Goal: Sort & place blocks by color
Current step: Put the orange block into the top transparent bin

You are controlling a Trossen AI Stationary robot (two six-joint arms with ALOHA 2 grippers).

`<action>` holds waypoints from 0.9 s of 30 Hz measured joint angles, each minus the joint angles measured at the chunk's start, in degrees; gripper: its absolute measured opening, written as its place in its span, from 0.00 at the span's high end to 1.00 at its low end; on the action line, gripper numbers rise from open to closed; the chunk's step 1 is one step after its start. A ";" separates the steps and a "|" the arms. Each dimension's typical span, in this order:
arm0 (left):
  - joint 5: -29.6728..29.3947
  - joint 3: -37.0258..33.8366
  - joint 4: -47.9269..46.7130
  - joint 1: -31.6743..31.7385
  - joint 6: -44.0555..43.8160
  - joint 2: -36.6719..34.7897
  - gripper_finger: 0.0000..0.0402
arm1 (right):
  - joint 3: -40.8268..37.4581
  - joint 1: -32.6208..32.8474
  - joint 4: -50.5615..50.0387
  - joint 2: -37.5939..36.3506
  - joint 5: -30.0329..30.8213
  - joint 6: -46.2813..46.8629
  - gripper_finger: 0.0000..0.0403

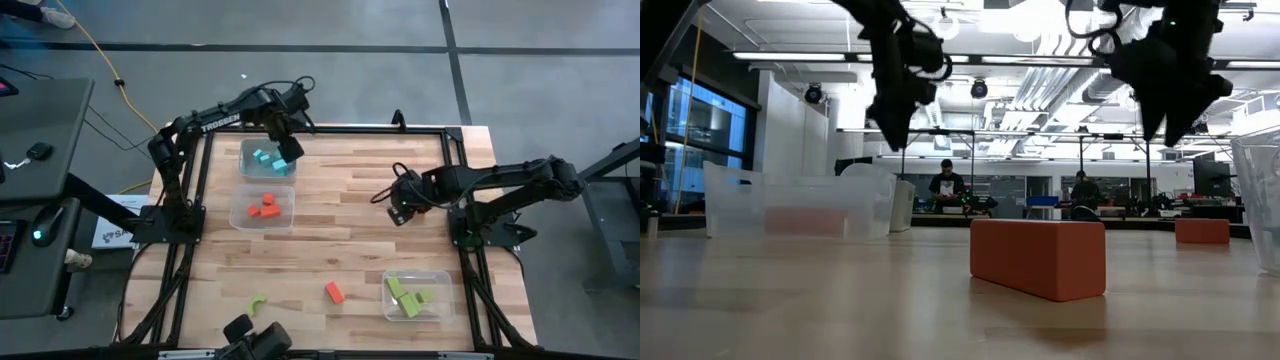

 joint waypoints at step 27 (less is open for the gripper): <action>0.23 11.03 -1.55 -11.92 -6.73 -0.12 0.58 | -0.04 -12.80 -4.56 0.01 -7.12 -52.98 0.44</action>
